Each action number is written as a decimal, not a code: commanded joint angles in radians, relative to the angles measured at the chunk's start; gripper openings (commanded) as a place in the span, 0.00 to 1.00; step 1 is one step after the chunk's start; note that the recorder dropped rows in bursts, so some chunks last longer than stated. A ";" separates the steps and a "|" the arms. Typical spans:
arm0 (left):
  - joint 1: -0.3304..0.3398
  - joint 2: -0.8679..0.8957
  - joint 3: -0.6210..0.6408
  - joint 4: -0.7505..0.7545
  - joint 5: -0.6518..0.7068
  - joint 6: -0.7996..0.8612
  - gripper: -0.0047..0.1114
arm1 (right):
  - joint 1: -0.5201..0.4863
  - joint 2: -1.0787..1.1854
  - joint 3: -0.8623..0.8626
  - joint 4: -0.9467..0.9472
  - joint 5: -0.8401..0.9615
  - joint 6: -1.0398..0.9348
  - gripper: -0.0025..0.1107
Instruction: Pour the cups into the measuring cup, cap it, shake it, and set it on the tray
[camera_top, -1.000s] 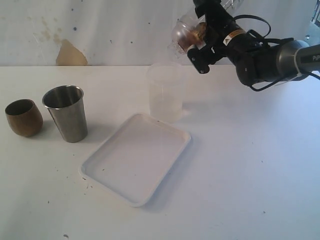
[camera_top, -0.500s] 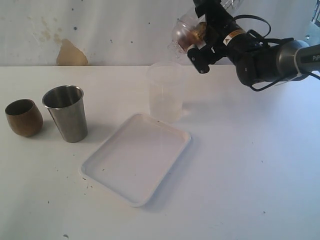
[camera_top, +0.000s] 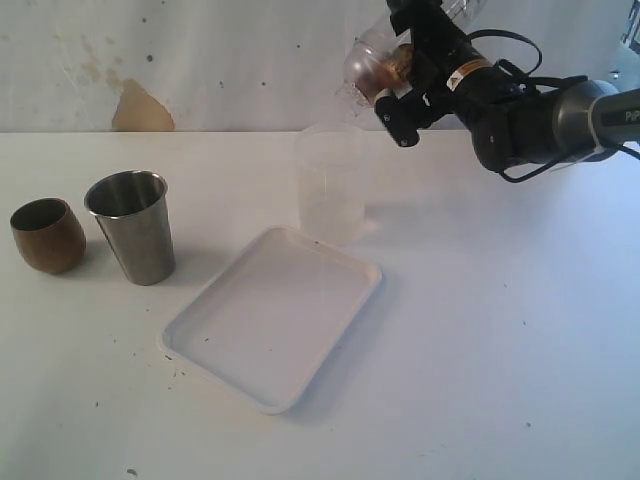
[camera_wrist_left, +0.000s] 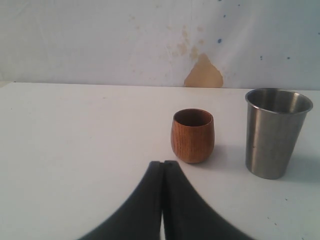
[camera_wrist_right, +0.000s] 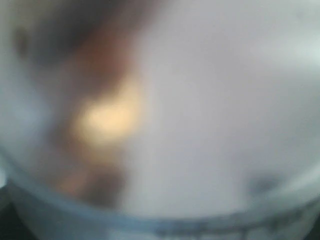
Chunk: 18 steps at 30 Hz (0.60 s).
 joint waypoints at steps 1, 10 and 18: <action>-0.002 -0.003 0.005 0.005 0.000 -0.002 0.04 | 0.000 -0.016 0.000 0.009 -0.040 0.008 0.02; -0.002 -0.003 0.005 0.005 0.000 -0.002 0.04 | 0.003 -0.016 0.000 0.009 -0.036 0.015 0.02; -0.002 -0.003 0.005 0.005 0.000 -0.002 0.04 | 0.009 -0.031 0.000 0.439 -0.187 1.405 0.02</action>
